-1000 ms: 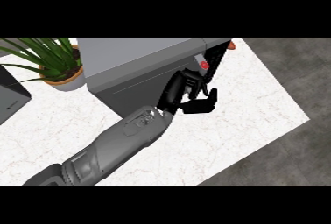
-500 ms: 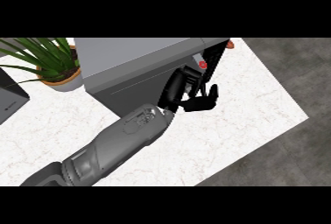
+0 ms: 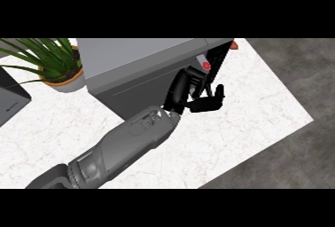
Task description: Pick up the milk, place it into the microwave and close the microwave
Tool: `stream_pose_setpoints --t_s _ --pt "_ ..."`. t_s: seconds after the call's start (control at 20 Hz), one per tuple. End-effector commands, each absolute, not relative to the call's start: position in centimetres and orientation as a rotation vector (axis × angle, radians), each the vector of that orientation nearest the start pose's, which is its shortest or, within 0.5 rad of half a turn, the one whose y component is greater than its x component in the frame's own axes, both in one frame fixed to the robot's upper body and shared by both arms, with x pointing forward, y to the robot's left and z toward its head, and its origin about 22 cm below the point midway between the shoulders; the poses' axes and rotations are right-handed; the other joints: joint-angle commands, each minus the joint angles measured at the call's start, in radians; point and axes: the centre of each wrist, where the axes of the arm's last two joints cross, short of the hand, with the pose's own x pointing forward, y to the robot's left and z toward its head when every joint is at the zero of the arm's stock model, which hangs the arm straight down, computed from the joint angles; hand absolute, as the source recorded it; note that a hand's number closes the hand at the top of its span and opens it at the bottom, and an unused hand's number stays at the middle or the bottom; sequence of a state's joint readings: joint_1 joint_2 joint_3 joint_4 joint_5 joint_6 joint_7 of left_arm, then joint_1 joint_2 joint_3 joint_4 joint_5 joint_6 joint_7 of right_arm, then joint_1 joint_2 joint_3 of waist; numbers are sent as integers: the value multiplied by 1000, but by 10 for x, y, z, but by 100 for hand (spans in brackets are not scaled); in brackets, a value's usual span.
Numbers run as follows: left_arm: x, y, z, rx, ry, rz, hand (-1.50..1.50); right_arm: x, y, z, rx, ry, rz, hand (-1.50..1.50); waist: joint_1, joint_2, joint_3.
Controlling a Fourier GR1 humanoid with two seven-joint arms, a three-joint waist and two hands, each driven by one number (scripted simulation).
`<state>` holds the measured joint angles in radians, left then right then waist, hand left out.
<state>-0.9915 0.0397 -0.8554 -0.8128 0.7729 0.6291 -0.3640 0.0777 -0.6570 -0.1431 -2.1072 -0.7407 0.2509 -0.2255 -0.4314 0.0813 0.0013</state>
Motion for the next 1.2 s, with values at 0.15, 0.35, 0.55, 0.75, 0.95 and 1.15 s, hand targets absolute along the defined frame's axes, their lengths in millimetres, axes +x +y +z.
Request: stream_pose_setpoints --t_s 0.15,0.35,0.55,0.75,0.95,1.15 --pt "372 5 62 -16 -1743 -145 150 197 -332 184 401 -2210 315 -150 45 6 0" --pt "378 14 58 -16 -1728 -167 150 194 -341 192 338 -2239 288 -150 75 4 -2" --pt "380 25 47 3 -1715 -209 150 191 -343 196 320 -2244 288 -150 98 7 -3" --pt "382 37 37 12 -1696 -251 150 187 -345 201 307 -2260 276 -150 113 12 -3" --pt "390 47 44 18 -1703 -239 -150 183 -347 203 298 -2257 265 -150 136 11 -4" --pt "391 57 39 7 -1689 -234 -150 177 -349 205 276 -2251 263 -150 154 3 -4"
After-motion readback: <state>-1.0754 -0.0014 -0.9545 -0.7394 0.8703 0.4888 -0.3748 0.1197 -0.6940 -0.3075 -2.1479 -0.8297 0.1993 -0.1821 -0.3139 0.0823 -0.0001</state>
